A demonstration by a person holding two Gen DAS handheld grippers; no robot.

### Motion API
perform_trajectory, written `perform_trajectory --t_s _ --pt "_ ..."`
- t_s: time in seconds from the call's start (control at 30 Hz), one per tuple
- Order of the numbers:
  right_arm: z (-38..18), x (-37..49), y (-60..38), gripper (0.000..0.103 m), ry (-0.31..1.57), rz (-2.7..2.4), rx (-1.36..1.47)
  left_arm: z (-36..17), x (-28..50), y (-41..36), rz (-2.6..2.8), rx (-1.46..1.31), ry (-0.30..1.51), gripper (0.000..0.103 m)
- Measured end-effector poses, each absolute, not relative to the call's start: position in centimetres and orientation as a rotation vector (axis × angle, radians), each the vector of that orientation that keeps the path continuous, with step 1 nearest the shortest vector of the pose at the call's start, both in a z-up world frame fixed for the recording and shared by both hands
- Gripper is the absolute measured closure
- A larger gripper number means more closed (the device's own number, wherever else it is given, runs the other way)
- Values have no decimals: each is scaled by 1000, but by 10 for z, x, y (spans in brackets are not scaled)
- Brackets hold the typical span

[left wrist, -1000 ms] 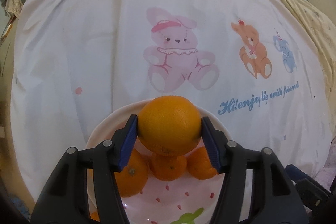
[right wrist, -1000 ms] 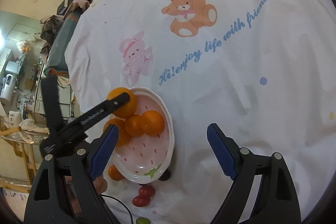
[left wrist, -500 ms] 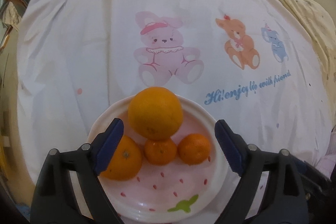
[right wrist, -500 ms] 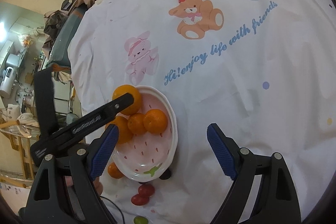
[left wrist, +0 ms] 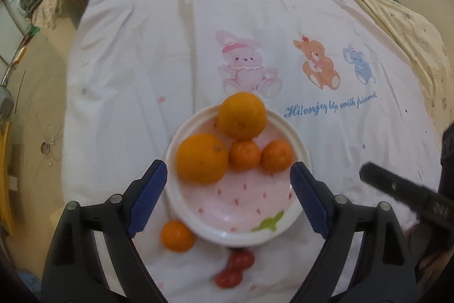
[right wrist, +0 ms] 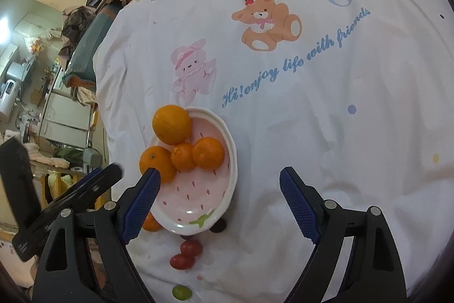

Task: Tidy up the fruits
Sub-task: 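Withdraw both open tools from the plate toward the loose fruits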

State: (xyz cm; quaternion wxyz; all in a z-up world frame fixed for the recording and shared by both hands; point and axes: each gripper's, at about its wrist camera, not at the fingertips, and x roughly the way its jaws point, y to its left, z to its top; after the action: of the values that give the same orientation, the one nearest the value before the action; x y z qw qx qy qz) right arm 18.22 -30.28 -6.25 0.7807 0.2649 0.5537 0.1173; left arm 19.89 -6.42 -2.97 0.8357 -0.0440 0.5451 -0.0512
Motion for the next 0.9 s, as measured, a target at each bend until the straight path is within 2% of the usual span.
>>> perform_trajectory --t_s 0.53,0.9 --pt "-66 128 -298 15 1199 237 503 -33 105 -14 -65 -119 1113 17" --pt "-78 99 -286 15 1216 220 428 -41 89 -8 -29 -121 1081 17"
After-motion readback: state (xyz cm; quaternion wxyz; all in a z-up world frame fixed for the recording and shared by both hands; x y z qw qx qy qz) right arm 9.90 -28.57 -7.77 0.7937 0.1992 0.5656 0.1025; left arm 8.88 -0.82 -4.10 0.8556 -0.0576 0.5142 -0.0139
